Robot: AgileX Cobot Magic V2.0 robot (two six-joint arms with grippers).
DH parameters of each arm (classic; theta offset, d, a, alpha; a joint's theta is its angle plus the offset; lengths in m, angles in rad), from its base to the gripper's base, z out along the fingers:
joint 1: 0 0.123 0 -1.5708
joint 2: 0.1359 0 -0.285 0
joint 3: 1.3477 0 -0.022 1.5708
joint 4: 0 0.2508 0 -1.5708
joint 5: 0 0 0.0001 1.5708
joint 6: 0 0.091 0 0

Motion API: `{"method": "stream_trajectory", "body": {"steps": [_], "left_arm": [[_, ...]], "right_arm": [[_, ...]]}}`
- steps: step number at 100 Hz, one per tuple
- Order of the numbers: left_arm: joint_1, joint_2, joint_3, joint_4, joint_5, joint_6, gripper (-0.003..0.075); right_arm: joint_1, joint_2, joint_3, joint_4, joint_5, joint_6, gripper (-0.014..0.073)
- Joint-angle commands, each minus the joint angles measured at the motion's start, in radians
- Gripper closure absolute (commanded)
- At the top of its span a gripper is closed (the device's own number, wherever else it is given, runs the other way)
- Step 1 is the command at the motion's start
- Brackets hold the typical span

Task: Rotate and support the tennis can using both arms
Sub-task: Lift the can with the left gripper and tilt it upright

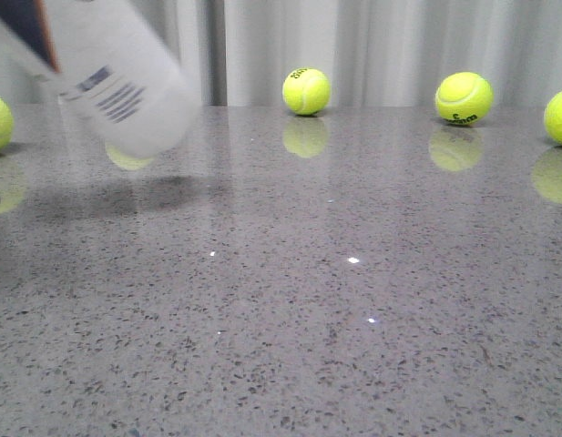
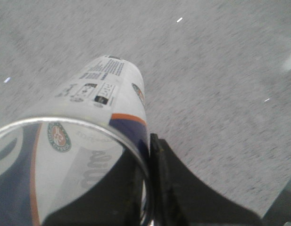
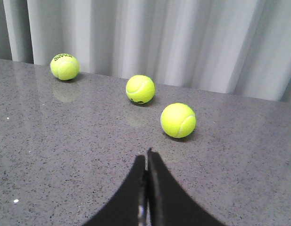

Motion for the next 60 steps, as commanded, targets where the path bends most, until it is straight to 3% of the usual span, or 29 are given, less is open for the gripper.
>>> {"method": "stream_trajectory", "body": {"steps": [1,22,60], "left_arm": [[0.003,-0.021,-0.034,0.056,0.019,-0.057,0.0741],[0.003,-0.021,-0.034,0.253,0.019,-0.154,0.0741],[0.003,0.03,-0.034,0.262,0.019,-0.179,0.0736]], "right_arm": [[-0.006,0.007,-0.025,0.006,-0.082,-0.001,0.066],[-0.006,0.007,-0.025,0.006,-0.082,-0.001,0.066],[-0.006,0.007,-0.025,0.006,-0.082,-0.001,0.066]]}}
